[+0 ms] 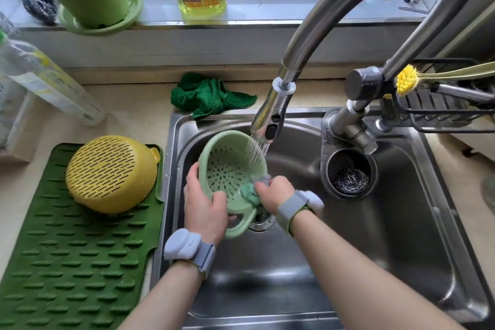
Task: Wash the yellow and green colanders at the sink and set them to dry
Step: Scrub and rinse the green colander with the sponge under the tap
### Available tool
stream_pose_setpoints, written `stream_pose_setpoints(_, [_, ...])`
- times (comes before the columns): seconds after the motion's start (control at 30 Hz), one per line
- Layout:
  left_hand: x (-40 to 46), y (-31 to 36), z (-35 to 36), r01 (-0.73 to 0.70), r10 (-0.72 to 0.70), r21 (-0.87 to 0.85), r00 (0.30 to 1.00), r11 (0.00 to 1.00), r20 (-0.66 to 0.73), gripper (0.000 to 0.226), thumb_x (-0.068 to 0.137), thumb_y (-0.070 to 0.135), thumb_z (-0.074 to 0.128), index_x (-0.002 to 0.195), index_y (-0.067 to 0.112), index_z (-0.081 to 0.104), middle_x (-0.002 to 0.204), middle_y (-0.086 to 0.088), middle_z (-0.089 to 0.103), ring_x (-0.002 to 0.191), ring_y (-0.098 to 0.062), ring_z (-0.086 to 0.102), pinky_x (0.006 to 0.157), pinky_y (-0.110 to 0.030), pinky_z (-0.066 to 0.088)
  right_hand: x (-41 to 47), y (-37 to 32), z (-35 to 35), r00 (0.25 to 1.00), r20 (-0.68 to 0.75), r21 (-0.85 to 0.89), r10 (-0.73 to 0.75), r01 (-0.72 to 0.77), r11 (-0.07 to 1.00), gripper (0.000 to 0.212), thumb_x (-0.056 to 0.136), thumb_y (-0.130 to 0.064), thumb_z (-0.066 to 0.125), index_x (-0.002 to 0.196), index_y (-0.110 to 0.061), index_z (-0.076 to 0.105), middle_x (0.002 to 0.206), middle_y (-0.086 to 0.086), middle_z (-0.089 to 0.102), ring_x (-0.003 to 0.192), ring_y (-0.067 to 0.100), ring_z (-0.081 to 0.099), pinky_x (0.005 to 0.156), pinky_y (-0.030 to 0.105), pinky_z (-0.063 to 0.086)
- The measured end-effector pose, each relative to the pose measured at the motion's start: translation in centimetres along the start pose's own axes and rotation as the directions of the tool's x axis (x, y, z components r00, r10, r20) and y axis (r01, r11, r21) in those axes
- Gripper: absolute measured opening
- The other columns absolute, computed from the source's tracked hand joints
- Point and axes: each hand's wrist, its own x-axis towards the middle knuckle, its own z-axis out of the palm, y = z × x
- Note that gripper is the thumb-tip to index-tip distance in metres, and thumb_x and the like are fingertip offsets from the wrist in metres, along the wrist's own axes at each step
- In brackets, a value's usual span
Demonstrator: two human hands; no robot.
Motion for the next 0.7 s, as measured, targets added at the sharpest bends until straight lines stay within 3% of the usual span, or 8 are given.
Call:
stream_pose_setpoints(0.13, [-0.3,0.1,1.1,0.124,-0.15,-0.207,0.983,0.971,-0.111,0.067,0.091,-0.003,0.047,0.15,0.021,0.029,0.131,-0.002,0.051,0.091,-0.014,0.058,0.054,-0.002,0.045,-3.9,-0.7,-0.1,1.0,0.031,0.254,-0.002,-0.006,0.967,0.048,0.076,-0.06,0.051,0.062,-0.014,0.051,0.057,-0.002,0.055,0.06,0.025,0.054,0.063,0.029,0.045])
stream_pose_setpoints(0.27, [0.8,-1.4,2.4,0.44,-0.455,-0.543,0.883,0.715,0.116,0.052,0.094,-0.002,0.044,0.141,0.019,0.036,0.123,-0.01,0.055,0.1,-0.034,0.064,0.052,-0.037,0.06,-4.8,-1.2,-1.9,0.992,-0.081,0.359,-0.101,0.123,0.925,0.032,0.089,-0.033,0.054,0.064,-0.014,0.047,0.059,-0.001,0.048,0.063,0.022,0.043,0.058,0.03,0.03])
stream_pose_setpoints(0.33, [1.2,-1.6,2.6,0.556,-0.516,-0.417,0.829,0.719,0.216,0.047,0.089,0.017,0.058,0.132,0.009,0.041,0.121,-0.017,0.059,0.098,-0.037,0.065,0.052,-0.04,0.06,-5.1,-1.3,-3.2,0.971,-0.18,0.314,-0.158,0.209,0.926,0.034,0.09,-0.029,0.053,0.062,-0.014,0.042,0.059,-0.001,0.047,0.066,0.026,0.043,0.059,0.031,0.029])
stream_pose_setpoints(0.37, [1.1,-1.5,2.5,0.573,-0.521,-0.197,0.813,0.795,0.262,0.061,0.083,0.033,0.065,0.133,0.008,0.041,0.126,-0.021,0.057,0.102,-0.039,0.064,0.062,-0.042,0.061,-5.2,-1.1,-3.6,0.961,-0.216,0.276,-0.175,0.232,0.933,0.033,0.091,-0.029,0.053,0.063,-0.015,0.042,0.06,0.0,0.048,0.069,0.029,0.046,0.061,0.032,0.03])
stream_pose_setpoints(0.43, [1.2,-1.6,2.3,0.373,-0.419,0.248,0.893,0.894,0.166,0.08,0.081,0.046,0.069,0.144,0.009,0.034,0.139,-0.021,0.042,0.119,-0.041,0.053,0.098,-0.044,0.048,-5.6,-1.0,-4.5,0.933,-0.279,0.198,-0.228,0.289,0.937,0.029,0.093,-0.032,0.051,0.069,-0.016,0.046,0.067,0.003,0.056,0.076,0.034,0.051,0.065,0.034,0.034])
stream_pose_setpoints(0.47, [1.3,-1.0,2.2,0.259,-0.297,0.317,0.952,0.912,0.078,0.072,0.085,0.041,0.068,0.143,0.011,0.038,0.139,-0.018,0.039,0.123,-0.039,0.048,0.104,-0.041,0.04,-5.9,-1.1,-4.8,0.922,-0.293,0.16,-0.253,0.308,0.938,0.027,0.093,-0.033,0.05,0.074,-0.015,0.049,0.073,0.006,0.061,0.08,0.036,0.054,0.067,0.035,0.037])
stream_pose_setpoints(0.57, [1.4,1.9,2.3,0.072,-0.091,0.133,0.985,0.989,0.143,0.032,0.09,0.039,0.062,0.115,0.019,0.062,0.119,-0.005,0.061,0.109,-0.023,0.058,0.093,-0.031,0.044,-6.9,-1.4,-4.9,0.907,-0.269,0.024,-0.324,0.343,0.939,0.025,0.095,-0.034,0.046,0.093,-0.011,0.053,0.094,0.016,0.067,0.092,0.04,0.059,0.075,0.04,0.046])
stream_pose_setpoints(0.7, [1.7,4.6,4.4,0.171,-0.139,-0.099,0.952,0.98,0.271,0.05,0.079,0.06,0.05,0.09,0.014,0.066,0.088,-0.003,0.071,0.084,-0.019,0.063,0.085,-0.041,0.051,-8.3,-1.9,-4.6,0.872,-0.192,-0.107,-0.451,0.438,0.893,0.02,0.096,-0.03,0.044,0.102,-0.013,0.053,0.105,0.014,0.066,0.099,0.039,0.058,0.074,0.038,0.042])
